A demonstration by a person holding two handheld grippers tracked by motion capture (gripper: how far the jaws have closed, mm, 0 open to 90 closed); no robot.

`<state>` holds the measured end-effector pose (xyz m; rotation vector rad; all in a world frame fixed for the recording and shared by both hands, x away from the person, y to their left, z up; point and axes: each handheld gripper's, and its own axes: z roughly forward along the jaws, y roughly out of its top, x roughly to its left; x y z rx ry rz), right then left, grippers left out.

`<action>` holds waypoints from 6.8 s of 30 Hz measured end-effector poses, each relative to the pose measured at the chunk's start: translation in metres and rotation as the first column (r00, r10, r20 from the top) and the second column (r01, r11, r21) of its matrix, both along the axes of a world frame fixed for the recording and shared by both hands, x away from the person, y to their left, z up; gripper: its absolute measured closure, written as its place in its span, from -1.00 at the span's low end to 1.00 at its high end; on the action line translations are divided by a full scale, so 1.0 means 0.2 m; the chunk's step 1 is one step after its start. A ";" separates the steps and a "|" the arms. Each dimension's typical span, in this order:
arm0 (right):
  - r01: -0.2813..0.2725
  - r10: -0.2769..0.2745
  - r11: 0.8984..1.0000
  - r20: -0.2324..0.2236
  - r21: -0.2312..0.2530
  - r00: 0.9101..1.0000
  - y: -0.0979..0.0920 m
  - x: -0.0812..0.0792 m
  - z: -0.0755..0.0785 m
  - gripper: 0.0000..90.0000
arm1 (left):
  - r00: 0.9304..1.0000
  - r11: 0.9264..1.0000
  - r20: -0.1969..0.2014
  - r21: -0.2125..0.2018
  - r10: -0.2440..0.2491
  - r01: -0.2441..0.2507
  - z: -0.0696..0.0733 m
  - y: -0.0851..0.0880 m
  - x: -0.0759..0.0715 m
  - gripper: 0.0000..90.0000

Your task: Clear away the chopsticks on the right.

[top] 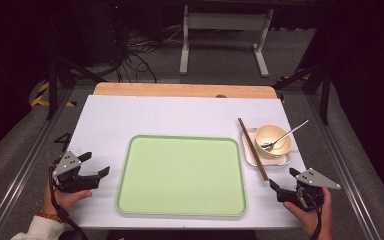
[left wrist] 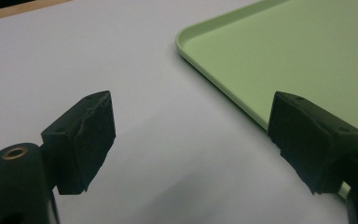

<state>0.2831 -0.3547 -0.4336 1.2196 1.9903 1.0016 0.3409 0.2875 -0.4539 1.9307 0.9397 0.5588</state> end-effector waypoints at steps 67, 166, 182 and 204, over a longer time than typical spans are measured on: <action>-0.114 0.108 0.990 -0.078 -0.079 0.991 0.26 0.13 0.01 0.40 | 0.997 0.994 0.030 0.078 -0.077 0.074 -0.01 -0.07 -0.07 -0.62; 0.006 -0.016 0.995 -0.107 -0.097 0.994 0.23 0.16 0.02 0.88 | 0.996 0.994 0.046 0.077 -0.077 0.073 -0.01 -0.07 -0.08 -0.60; -0.037 0.031 0.997 -0.085 -0.073 0.996 0.26 0.10 0.07 0.88 | 0.996 0.994 0.048 0.078 -0.076 0.072 -0.01 -0.07 -0.08 -0.60; -0.154 0.147 0.985 -0.093 -0.074 0.985 0.41 0.01 0.08 0.88 | 0.996 0.995 0.054 0.072 -0.068 0.064 0.00 -0.06 -0.09 -0.60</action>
